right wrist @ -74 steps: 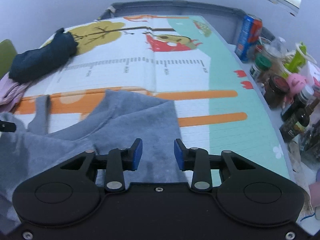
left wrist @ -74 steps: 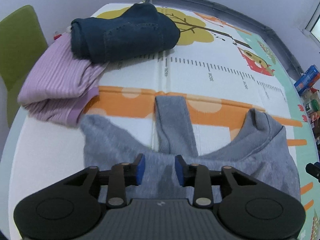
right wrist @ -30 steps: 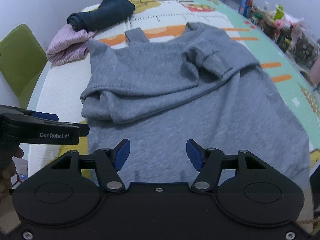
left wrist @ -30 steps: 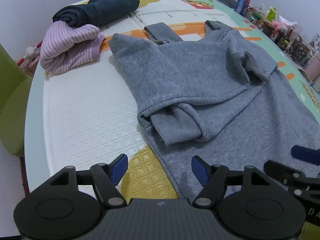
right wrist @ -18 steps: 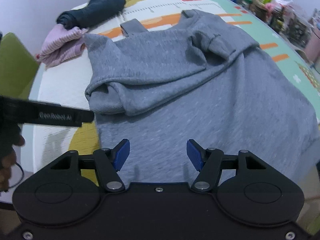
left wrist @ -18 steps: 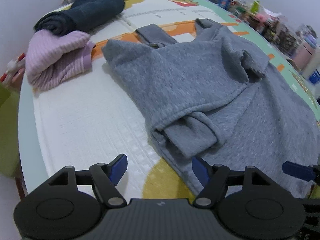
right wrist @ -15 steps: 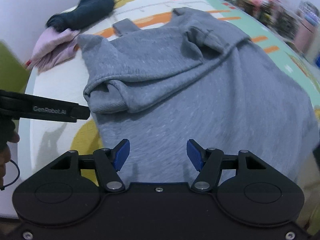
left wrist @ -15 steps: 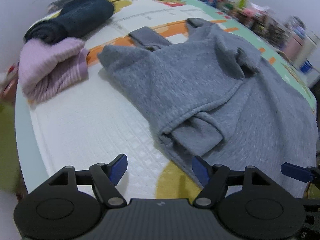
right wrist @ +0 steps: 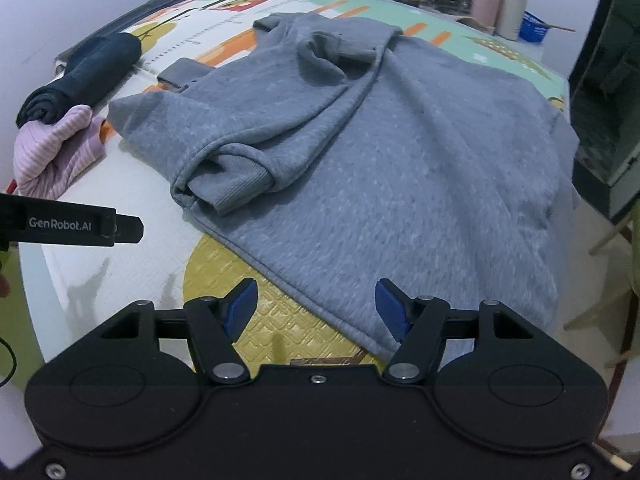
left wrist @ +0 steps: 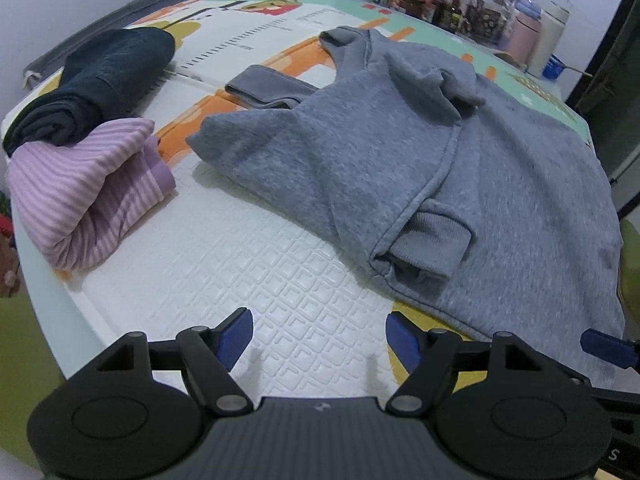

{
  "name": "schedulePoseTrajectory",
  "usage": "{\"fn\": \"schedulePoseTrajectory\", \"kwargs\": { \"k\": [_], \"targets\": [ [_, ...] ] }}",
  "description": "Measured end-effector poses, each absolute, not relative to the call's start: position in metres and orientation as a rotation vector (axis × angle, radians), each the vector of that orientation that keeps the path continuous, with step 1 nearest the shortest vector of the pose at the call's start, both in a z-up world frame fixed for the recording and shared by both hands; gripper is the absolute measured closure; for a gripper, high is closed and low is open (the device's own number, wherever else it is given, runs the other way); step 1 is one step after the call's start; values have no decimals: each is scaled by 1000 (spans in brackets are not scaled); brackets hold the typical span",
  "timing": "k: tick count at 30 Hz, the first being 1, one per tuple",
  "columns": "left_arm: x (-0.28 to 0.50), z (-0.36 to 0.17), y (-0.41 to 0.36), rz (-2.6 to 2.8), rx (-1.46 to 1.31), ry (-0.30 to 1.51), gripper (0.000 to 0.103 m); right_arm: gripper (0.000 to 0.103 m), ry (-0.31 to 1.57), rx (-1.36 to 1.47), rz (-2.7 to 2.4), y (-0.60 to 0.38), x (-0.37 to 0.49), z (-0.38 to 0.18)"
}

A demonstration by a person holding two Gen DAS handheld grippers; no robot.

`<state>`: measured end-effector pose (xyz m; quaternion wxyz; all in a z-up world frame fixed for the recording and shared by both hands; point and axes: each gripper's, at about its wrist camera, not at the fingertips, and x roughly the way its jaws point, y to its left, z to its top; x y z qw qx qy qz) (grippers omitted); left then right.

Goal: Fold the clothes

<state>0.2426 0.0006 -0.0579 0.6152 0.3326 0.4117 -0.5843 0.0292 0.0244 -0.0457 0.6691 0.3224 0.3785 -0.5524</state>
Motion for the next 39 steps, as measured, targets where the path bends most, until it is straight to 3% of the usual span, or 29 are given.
{"fn": "schedulePoseTrajectory", "kwargs": {
  "k": [17,26,33,39],
  "targets": [
    [277,-89,-94,-1436,805,968,27,35,854,831,-1395,-18,44,-97],
    [293,-107,-124,-1386,768,1112,25,22,952,706,-1314,-22,81,-102],
    [297,-109,-130,-1296,732,1154,12,18,1030,562,-1268,-26,117,-109],
    [302,-111,-145,-1271,695,1179,8,17,1001,491,-1264,-37,142,-115]
  ]
}}
